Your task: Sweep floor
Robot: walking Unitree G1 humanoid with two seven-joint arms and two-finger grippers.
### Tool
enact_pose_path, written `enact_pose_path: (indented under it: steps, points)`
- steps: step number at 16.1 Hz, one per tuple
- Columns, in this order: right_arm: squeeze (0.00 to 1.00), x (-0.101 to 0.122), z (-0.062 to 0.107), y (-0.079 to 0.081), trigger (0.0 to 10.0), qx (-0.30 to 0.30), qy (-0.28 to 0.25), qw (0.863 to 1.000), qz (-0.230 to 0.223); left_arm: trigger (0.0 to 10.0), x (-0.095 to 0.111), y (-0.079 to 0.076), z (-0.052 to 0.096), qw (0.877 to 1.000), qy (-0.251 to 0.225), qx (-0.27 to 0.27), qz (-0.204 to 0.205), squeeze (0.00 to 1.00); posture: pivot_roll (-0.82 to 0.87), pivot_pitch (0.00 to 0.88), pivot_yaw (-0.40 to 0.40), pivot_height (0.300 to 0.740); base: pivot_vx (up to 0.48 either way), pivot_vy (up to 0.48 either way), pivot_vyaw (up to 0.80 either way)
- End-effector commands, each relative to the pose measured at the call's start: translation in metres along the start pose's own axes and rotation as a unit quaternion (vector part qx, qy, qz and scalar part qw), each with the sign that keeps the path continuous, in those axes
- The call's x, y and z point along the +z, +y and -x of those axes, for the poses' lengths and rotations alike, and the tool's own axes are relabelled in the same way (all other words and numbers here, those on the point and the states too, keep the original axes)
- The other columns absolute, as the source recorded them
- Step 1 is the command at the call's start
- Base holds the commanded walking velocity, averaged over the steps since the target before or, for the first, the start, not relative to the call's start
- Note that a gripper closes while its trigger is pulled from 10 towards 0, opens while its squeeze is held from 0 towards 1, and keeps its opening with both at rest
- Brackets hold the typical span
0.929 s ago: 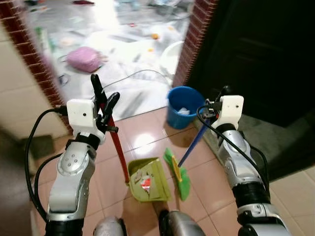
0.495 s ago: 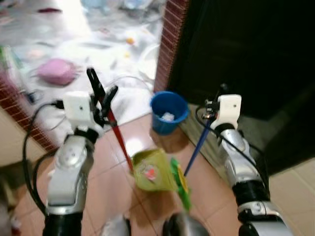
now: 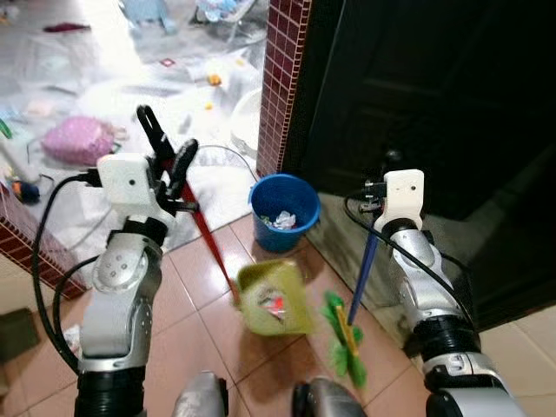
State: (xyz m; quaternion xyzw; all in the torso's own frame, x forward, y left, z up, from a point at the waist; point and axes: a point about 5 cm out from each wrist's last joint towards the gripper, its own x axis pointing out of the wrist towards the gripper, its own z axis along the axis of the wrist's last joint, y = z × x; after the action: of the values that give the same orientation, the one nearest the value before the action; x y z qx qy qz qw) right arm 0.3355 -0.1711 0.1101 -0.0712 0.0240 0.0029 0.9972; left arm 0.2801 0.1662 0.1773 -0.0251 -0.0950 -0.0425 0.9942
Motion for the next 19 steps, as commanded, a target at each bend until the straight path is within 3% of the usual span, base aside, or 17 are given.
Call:
enact_pose_path:
  steps: [1,5,10,15,19]
  points:
    - [0.00,-0.003,0.001,-0.010,10.0,-0.015,0.004,1.000,0.002,10.0,0.016,0.003,-0.001,0.999,-0.040,0.012,-0.014,0.00,-0.01,0.089,-0.056,0.740,0.000,0.000,0.00]
    - [0.00,-0.005,0.000,-0.009,10.0,-0.012,0.008,1.000,0.007,10.0,0.039,0.021,-0.003,0.993,-0.090,0.071,-0.028,0.00,-0.01,0.088,-0.057,0.740,0.000,0.000,0.00]
    - [0.00,-0.006,-0.002,-0.006,10.0,-0.005,0.009,1.000,0.011,10.0,0.075,0.044,-0.014,0.977,-0.151,0.131,-0.078,0.00,0.00,0.082,-0.061,0.740,0.000,0.000,0.00]
    - [0.00,-0.007,-0.002,-0.005,10.0,-0.002,0.008,1.000,0.011,10.0,0.095,0.047,-0.028,0.971,-0.184,0.133,-0.074,0.00,-0.01,0.081,-0.059,0.740,0.000,0.000,0.00]
    - [0.00,-0.006,-0.002,-0.003,10.0,0.000,0.006,1.000,0.011,10.0,0.116,0.047,-0.039,0.961,-0.225,0.145,-0.066,0.00,-0.01,0.085,-0.059,0.740,0.294,0.000,0.00]
